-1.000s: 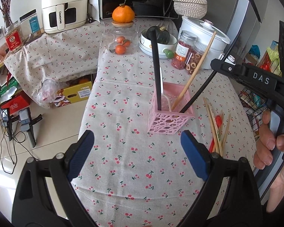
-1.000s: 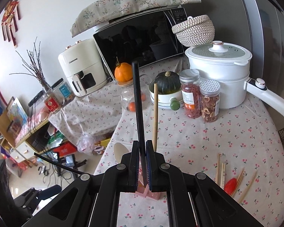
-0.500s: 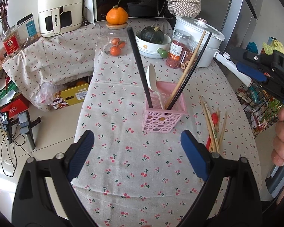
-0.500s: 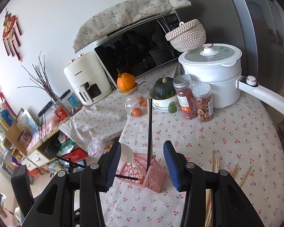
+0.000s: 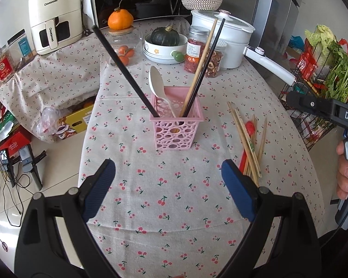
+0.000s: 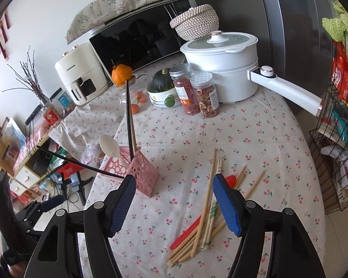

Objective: Organize utensils
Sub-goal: 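Move the left tool to the wooden chopsticks and close on one, then lift the wooden chopstick with the left tool while the right tool grasps the wrapped wooden chopstick pair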

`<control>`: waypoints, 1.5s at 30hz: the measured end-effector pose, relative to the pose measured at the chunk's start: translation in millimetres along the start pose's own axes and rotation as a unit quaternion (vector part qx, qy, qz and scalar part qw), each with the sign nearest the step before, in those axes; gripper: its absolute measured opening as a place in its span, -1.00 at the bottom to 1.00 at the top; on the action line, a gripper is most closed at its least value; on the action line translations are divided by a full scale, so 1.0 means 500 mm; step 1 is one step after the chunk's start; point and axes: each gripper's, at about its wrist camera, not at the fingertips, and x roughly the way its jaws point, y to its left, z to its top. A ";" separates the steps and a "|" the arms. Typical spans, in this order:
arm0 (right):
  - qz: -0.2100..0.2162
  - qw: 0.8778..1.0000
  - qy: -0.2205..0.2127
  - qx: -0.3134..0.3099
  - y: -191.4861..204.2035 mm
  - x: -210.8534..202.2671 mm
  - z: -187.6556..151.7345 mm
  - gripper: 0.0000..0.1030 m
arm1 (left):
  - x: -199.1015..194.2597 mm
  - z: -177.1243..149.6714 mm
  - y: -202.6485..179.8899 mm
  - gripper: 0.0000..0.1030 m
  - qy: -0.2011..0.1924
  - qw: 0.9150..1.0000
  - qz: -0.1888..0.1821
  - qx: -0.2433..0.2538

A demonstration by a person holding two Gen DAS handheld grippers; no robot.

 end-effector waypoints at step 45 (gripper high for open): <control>-0.102 0.984 0.117 0.085 -0.297 0.035 -0.047 0.53 | 0.398 0.134 -0.316 -0.81 0.143 0.990 -0.005 -0.009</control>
